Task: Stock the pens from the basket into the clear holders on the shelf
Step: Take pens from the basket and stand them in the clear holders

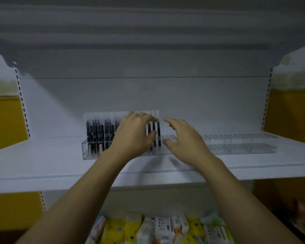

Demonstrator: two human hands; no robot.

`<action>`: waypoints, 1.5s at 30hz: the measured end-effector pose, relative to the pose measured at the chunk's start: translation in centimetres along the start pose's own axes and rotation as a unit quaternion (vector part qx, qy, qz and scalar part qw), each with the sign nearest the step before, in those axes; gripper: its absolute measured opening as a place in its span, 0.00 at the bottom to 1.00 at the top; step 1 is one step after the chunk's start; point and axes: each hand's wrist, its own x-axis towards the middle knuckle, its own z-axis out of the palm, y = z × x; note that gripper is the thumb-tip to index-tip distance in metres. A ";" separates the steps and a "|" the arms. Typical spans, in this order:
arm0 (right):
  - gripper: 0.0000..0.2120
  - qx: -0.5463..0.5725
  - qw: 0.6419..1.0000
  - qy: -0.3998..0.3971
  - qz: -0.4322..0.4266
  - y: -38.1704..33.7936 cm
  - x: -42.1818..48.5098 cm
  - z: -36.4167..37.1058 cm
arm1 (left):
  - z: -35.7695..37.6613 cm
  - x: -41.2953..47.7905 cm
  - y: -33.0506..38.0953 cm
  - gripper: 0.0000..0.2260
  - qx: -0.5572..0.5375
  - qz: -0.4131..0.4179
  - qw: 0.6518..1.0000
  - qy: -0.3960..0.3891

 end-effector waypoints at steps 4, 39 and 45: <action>0.27 -0.015 1.000 0.013 -0.001 -0.8 -3.6 -0.1 | 0.8 -3.9 1.4 0.16 -0.023 0.014 1.000 0.010; 0.16 0.029 0.812 -0.480 0.332 14.7 -37.6 26.7 | 29.0 -40.8 3.5 0.11 -0.205 -0.306 0.764 -0.530; 0.07 0.018 0.784 -0.516 0.345 16.8 -39.8 28.3 | 32.0 -44.7 3.4 0.14 -0.213 -0.326 0.713 -0.584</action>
